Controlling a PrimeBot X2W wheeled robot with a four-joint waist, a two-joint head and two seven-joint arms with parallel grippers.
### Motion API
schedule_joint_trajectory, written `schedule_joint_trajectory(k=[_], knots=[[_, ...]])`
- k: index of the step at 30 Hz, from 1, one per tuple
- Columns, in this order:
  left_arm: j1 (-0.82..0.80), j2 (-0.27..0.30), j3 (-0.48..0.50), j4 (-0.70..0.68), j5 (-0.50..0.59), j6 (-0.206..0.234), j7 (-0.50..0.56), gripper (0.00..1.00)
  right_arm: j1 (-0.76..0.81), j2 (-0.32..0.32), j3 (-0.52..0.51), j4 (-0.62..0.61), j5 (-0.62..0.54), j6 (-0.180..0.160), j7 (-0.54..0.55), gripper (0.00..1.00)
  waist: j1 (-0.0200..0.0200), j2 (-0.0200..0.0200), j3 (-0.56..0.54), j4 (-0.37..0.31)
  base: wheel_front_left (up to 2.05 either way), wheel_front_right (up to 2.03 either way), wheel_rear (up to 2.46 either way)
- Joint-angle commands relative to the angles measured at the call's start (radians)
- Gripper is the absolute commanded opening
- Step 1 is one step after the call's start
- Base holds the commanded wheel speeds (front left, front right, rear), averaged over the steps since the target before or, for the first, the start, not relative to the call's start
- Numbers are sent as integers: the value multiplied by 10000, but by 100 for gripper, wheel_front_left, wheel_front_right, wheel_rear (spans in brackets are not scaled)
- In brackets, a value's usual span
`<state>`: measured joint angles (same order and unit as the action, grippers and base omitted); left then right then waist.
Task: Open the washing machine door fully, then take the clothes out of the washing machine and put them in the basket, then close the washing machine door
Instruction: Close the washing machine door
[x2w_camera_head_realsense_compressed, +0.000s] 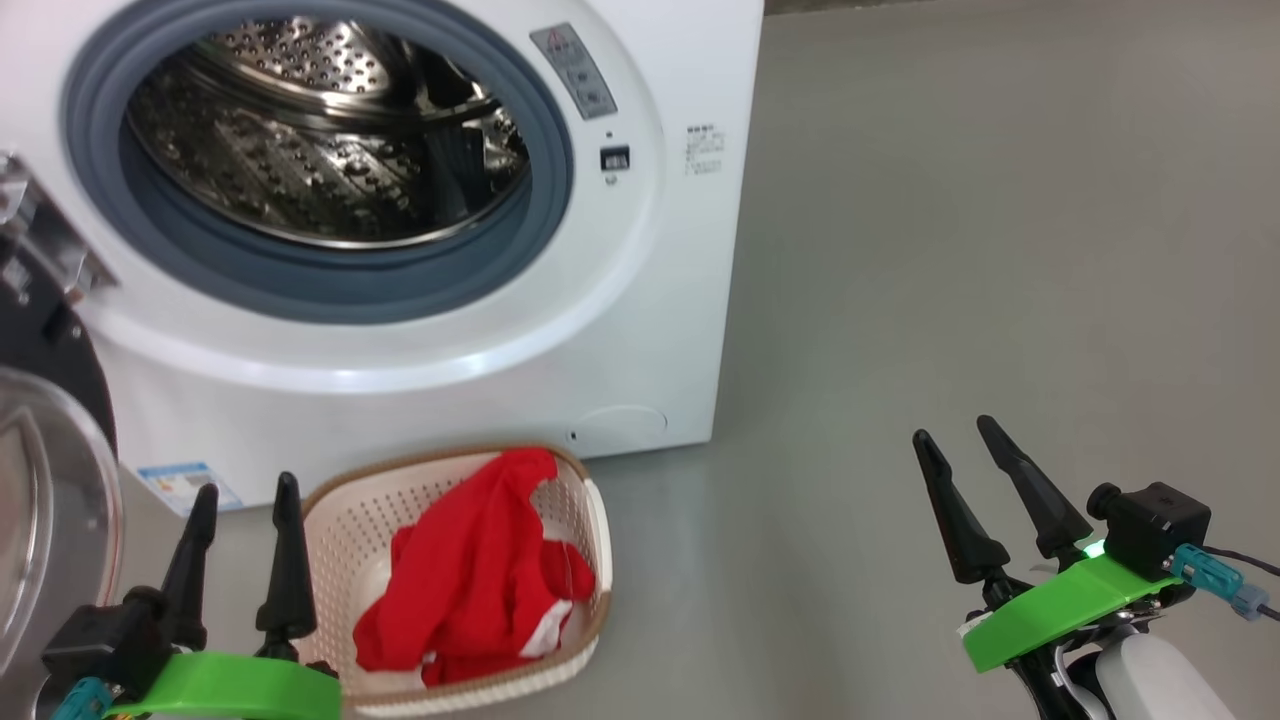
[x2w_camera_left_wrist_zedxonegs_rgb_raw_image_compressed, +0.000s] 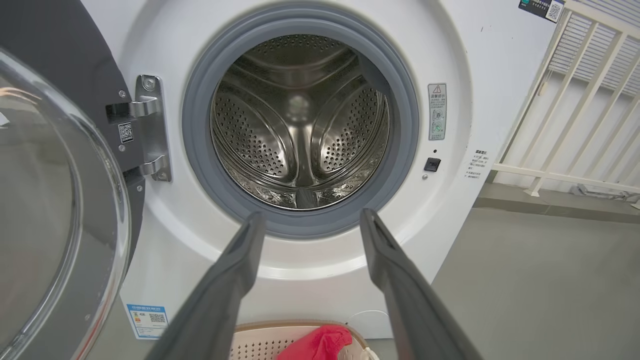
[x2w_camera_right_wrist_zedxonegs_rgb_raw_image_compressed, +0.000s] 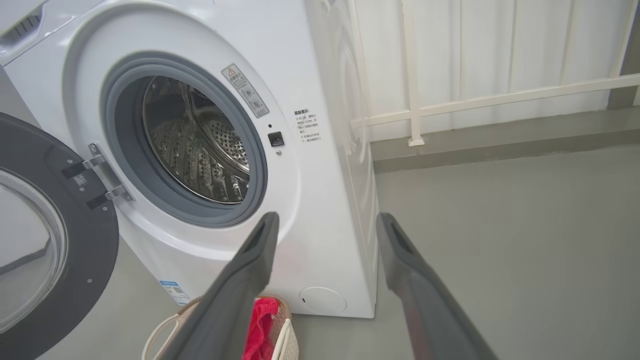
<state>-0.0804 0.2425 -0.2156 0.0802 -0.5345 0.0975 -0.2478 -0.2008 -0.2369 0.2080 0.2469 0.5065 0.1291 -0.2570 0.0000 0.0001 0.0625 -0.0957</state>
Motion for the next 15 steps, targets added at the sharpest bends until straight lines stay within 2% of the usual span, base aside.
schedule_joint_trajectory(k=[1, 7, 15], knots=[[-134, 245, 371, -259, -58, 59, -66, 100, -59, -65, 131, -256, 105, 16, -48, 100, 0, -1, 22, -8, -160, 160, 0], [-159, 275, 356, -271, -69, 69, -70, 100, -78, -52, 94, -267, 87, 16, -48, 100, 0, -1, 76, -23, -112, 112, 0], [-165, 279, 310, -239, -78, 75, -75, 100, -54, -53, 81, -266, 87, 16, -48, 100, 0, -1, 66, -8, -29, 29, 0]])
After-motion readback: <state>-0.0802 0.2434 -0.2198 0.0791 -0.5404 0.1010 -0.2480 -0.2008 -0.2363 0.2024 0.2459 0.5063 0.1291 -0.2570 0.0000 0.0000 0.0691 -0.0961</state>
